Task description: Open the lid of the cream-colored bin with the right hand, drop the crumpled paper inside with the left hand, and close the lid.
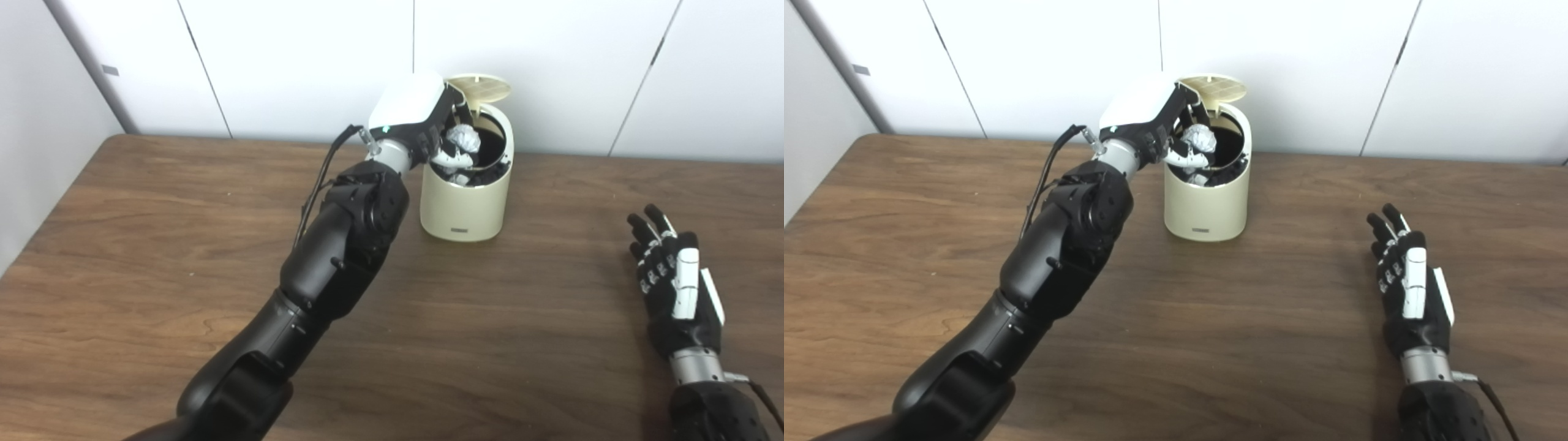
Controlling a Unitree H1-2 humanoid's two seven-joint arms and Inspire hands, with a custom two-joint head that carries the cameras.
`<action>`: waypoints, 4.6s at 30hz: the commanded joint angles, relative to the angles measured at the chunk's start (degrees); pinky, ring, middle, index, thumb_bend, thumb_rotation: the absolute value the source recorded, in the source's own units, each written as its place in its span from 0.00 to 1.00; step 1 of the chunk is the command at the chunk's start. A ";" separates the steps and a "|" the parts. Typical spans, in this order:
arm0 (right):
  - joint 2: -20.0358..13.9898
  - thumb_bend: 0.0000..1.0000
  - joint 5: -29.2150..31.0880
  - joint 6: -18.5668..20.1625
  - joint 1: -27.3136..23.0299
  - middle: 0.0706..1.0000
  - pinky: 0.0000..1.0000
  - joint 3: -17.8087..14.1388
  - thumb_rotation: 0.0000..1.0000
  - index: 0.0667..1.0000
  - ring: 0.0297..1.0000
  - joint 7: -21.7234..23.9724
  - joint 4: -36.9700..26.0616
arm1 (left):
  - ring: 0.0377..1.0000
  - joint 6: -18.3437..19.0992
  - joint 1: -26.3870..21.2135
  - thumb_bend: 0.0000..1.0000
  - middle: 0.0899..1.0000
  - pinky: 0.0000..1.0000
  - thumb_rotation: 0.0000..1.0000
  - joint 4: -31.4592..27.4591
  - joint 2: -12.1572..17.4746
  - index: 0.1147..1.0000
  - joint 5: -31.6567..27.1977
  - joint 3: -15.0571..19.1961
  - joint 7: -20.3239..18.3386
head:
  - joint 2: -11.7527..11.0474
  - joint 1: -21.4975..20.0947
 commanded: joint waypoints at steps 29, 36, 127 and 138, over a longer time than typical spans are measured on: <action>-0.08 0.52 -0.47 -0.72 0.41 0.87 1.00 0.03 1.00 0.89 0.97 -0.30 0.28 | 0.24 0.24 -2.55 0.56 0.42 0.18 0.00 -1.66 -1.15 0.71 4.11 3.34 -5.40 | 0.89 -0.47; -0.01 0.52 -0.70 -1.23 0.32 0.87 1.00 0.03 1.00 0.90 0.97 -0.37 0.75 | 0.20 0.26 -2.74 0.56 0.42 0.16 0.00 -1.70 -1.22 0.71 4.82 3.39 -6.84 | 0.87 -0.63; 0.66 0.48 0.58 -3.86 -0.07 0.86 1.00 0.00 1.00 0.90 0.98 0.06 4.84 | 0.41 -0.15 13.81 0.48 0.44 0.38 0.00 -21.56 2.17 0.40 -3.84 12.81 -10.27 | -2.73 -1.49; 1.11 0.47 1.22 -3.85 0.34 0.87 1.00 -0.13 1.00 0.89 0.98 -0.16 4.54 | 0.41 0.17 18.15 0.48 0.46 0.40 0.00 -21.78 1.16 0.42 -3.22 15.08 -8.67 | -3.15 -1.88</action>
